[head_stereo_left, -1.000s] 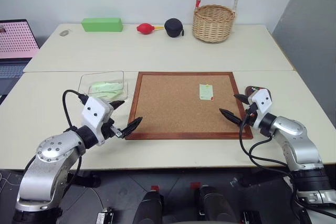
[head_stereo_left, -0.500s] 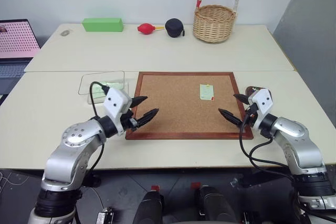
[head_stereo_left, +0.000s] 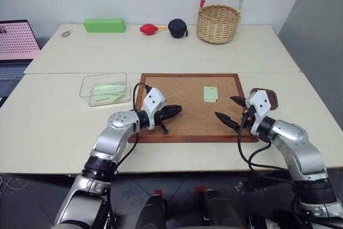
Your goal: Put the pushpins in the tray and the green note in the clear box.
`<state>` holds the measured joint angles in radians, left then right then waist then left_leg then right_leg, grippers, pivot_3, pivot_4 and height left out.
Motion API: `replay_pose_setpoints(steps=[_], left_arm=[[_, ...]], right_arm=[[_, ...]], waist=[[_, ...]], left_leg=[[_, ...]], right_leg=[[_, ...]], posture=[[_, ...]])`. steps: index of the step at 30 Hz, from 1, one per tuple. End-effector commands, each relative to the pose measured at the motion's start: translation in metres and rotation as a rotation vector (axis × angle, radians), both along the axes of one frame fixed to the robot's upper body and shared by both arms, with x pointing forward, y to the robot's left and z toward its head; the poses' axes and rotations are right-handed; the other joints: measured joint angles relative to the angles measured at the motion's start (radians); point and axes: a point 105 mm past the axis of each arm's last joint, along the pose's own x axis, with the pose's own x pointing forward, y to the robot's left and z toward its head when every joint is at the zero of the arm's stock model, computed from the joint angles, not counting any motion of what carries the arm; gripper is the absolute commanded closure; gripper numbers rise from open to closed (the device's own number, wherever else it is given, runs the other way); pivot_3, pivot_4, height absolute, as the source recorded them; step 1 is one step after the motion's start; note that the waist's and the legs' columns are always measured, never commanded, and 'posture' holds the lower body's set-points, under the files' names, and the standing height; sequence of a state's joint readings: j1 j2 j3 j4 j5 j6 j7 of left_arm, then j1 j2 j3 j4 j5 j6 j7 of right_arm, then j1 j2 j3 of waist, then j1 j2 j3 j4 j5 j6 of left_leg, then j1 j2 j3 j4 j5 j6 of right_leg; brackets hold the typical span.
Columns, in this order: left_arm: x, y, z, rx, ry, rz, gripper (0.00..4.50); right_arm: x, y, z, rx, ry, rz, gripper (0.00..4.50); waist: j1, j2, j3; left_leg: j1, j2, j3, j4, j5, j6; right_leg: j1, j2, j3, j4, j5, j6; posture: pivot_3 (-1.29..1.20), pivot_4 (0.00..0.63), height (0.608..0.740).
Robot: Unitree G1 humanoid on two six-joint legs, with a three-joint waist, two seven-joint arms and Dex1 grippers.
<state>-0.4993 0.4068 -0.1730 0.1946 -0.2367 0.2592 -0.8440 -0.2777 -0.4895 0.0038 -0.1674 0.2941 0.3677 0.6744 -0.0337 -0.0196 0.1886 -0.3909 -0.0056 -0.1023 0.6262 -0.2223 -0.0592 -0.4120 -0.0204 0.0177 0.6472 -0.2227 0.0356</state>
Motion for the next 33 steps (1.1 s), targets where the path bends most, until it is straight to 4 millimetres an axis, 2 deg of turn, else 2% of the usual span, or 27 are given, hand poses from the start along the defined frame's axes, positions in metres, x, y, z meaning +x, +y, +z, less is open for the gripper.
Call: replay_pose_setpoints(steps=[1,3,7,16,23,33], left_arm=[[0.001,-0.004,-0.009,0.02,0.013,-0.028,4.48],[-0.001,-0.003,-0.023,0.053,0.048,-0.039,4.48],[-0.003,-0.001,-0.035,0.087,0.07,-0.057,4.48],[-0.007,-0.003,-0.039,0.108,0.075,-0.078,4.48],[-0.01,-0.004,-0.039,0.122,0.077,-0.084,4.48],[-0.013,0.0,-0.042,0.141,0.083,-0.072,4.5]], right_arm=[[0.01,0.008,0.01,-0.011,-0.029,0.0,0.0],[0.02,0.008,0.01,-0.022,-0.012,-0.02,0.0],[0.04,0.007,0.013,-0.02,0.013,-0.05,0.0],[0.091,0.016,0.019,0.037,0.078,-0.106,0.0],[0.113,0.023,0.01,0.005,0.091,-0.123,0.0],[0.126,0.026,-0.002,-0.044,0.095,-0.171,1.88]], waist=[[-0.001,0.0,0.0],[0.0,0.0,0.0],[0.001,0.0,0.0],[0.001,0.001,-0.001],[0.0,0.001,-0.001],[-0.003,0.001,-0.001]], left_leg=[[0.0,0.0,0.0,0.0,0.0,0.0],[0.0,0.0,-0.001,0.0,0.0,0.0],[0.0,0.0,-0.001,0.0,0.0,0.0],[0.002,0.0,-0.001,0.0,0.0,0.0],[0.002,0.0,0.0,-0.001,0.0,0.0],[0.002,0.0,0.0,-0.001,0.0,0.0]], right_leg=[[0.0,0.0,0.0,0.0,0.0,0.0],[0.0,0.0,-0.001,0.0,0.0,0.0],[0.0,0.0,0.0,0.0,0.0,0.0],[0.002,0.0,0.0,0.0,0.0,0.0],[0.002,0.0,0.0,0.0,0.0,0.0],[0.002,0.0,0.001,0.001,0.0,0.0]], posture=[[0.0,0.15,0.74],[0.0,0.15,0.74],[0.0,0.15,0.74],[0.0,0.15,0.74],[0.0,0.15,0.74],[0.0,0.15,0.74]])
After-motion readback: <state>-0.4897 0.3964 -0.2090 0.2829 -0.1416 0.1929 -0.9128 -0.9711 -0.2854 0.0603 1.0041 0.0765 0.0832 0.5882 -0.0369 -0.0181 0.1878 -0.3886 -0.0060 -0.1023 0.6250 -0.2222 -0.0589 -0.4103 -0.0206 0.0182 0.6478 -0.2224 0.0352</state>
